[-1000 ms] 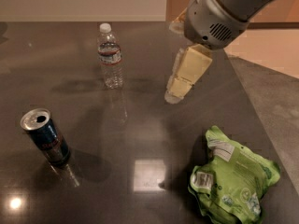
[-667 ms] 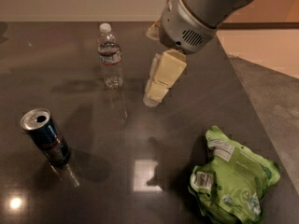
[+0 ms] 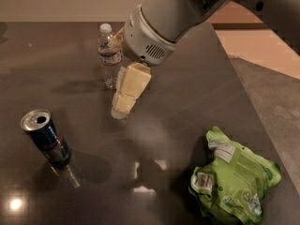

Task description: Move redbull can near green rice chip bag

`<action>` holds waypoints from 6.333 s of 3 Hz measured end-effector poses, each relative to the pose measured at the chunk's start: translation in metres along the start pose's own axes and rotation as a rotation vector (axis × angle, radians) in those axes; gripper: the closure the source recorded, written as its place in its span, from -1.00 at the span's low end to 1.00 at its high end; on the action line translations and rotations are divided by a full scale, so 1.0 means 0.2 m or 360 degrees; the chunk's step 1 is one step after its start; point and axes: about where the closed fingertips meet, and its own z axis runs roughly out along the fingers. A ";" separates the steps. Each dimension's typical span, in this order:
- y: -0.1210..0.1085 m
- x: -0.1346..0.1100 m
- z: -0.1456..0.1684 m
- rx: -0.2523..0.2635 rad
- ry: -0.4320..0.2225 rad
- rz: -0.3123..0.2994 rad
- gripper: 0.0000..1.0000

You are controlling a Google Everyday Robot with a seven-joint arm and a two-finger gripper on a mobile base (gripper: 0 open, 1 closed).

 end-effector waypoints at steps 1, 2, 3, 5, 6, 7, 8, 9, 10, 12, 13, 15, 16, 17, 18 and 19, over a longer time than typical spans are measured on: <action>0.05 -0.11 0.12 -0.0061 -0.0082 -0.0110 -1.00; 0.12 -0.21 0.27 -0.0165 -0.0123 -0.0180 -1.00; 0.21 -0.30 0.41 -0.0276 -0.0149 -0.0225 -1.00; 0.23 -0.34 0.51 -0.0338 -0.0184 -0.0245 -1.00; 0.25 -0.39 0.61 -0.0385 -0.0234 -0.0269 -1.00; 0.25 -0.42 0.67 -0.0428 -0.0273 -0.0274 -1.00; 0.27 -0.45 0.69 -0.0463 -0.0324 -0.0266 -0.63; 0.30 -0.48 0.70 -0.0495 -0.0370 -0.0249 -0.16; 0.32 -0.50 0.68 -0.0509 -0.0409 -0.0230 0.28; 0.29 -0.44 0.41 -0.0344 -0.0362 -0.0098 1.00; 0.28 -0.37 0.20 -0.0167 -0.0292 0.0030 1.00; 0.36 -0.10 -0.26 0.0207 -0.0191 0.0323 1.00; 0.41 0.08 -0.36 0.0295 -0.0204 0.0453 1.00; 0.43 0.27 -0.40 0.0331 -0.0250 0.0558 1.00; 0.44 0.39 -0.42 0.0355 -0.0280 0.0600 1.00; 0.45 0.49 -0.42 0.0373 -0.0301 0.0634 1.00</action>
Offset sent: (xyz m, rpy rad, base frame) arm -0.0472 0.0989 -0.0439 0.0525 0.0664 0.2615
